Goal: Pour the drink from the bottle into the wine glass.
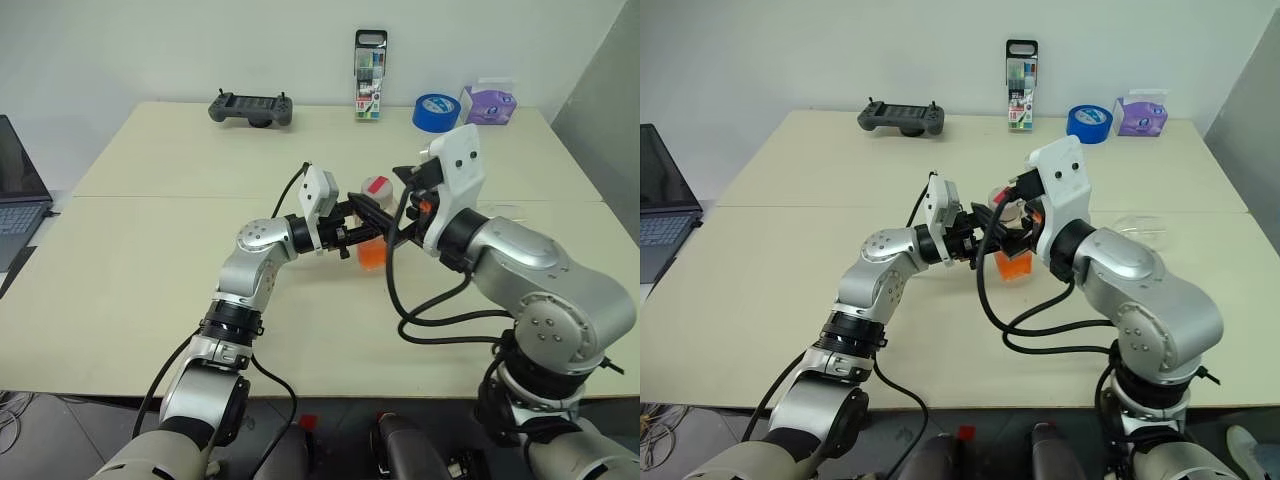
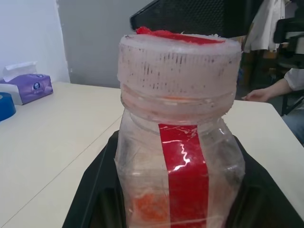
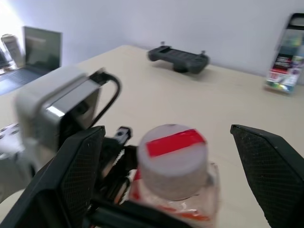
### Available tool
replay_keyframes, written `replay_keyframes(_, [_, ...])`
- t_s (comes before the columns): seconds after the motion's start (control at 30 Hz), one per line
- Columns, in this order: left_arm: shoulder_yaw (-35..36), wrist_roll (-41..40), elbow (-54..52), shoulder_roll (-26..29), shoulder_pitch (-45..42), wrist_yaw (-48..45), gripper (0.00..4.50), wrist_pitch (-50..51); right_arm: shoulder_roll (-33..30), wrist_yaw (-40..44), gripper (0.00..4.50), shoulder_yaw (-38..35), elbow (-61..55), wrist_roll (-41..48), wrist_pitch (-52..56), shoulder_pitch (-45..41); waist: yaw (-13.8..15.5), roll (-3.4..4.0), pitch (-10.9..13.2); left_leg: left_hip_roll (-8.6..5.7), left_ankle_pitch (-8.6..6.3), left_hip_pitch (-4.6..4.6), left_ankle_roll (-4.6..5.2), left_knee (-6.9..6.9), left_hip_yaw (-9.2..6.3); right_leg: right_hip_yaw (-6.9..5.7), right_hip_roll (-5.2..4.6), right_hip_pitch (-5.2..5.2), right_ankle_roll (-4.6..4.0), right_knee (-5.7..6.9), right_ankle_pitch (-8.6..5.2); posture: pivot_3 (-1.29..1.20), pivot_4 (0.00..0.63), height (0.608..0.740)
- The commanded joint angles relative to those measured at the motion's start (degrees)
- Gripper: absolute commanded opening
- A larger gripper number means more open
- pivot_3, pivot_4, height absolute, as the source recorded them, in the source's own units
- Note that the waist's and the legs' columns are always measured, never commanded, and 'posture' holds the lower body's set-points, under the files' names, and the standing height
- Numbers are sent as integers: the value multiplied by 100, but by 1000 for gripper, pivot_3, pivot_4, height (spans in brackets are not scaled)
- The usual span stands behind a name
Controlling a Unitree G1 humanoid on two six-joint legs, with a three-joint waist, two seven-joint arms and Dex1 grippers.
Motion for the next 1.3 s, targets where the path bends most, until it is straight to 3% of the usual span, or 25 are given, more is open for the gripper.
replay_keyframes(0.03, [80,-49,-42,-41,-248,-29,1869,-146,382,-667,4500,287,-325,-372,204,-126,-2,0,0,-1,0,0,0,0,0,0,0,0,0,-1,0,0,150,740])
replay_keyframes(0.4, [63,-64,27,-90,-303,-99,1869,-155,992,-1299,4500,421,-328,-949,423,-220,-8,1,0,2,0,2,1,-2,-2,-3,4,0,0,0,0,0,150,740])
replay_keyframes(0.5, [61,-61,18,-96,-290,-108,1869,-152,972,-1286,3959,440,-332,-1022,581,-275,-9,1,0,2,0,2,1,-2,-2,-3,9,0,0,0,0,0,150,740])
replay_keyframes(0.7, [64,-57,44,-93,-295,-111,1869,-163,845,-1260,1889,322,-249,-1129,860,-380,-13,1,0,2,0,1,1,-1,-2,-3,11,0,0,0,0,0,150,740])
replay_keyframes(0.77, [66,-51,76,-95,-316,-103,1869,-180,571,-1056,1839,234,-92,-1051,787,-473,-12,1,0,2,0,1,1,-1,-2,-3,11,0,0,0,0,0,150,740])
replay_keyframes(0.87, [58,-57,65,-104,-328,-85,1866,-171,-260,15,1839,-82,377,-518,175,-625,-15,1,0,0,0,2,1,0,-1,-4,12,2,0,-2,0,0,150,740])
replay_keyframes(1.0, [22,-76,82,-130,-343,-163,1850,-155,-1643,3111,1839,-428,1338,1109,-1342,-579,-16,0,0,-7,-2,0,4,0,14,-10,13,10,1,-15,0,0,150,740])
replay_keyframes(1.1, [-28,-92,27,-122,-320,-294,1846,-139,-2655,5054,1839,-69,2135,1677,-2034,-777,-15,1,1,-8,-3,-1,7,-3,26,-10,14,12,1,-17,-1,0,150,740])
replay_keyframes(1.2, [-8,-105,8,-106,-331,-325,1841,-121,-3056,6180,1839,205,3029,1868,-2479,-1177,-49,2,2,0,-9,2,17,-3,33,-2,20,8,1,-15,-1,0,150,740])
replay_keyframes(1.3, [2,-99,-63,-101,-281,-289,1840,-111,-3186,6548,1839,678,3875,1329,-3150,-1479,-111,2,2,5,-11,15,20,-3,36,2,33,8,0,-3,0,0,150,740])
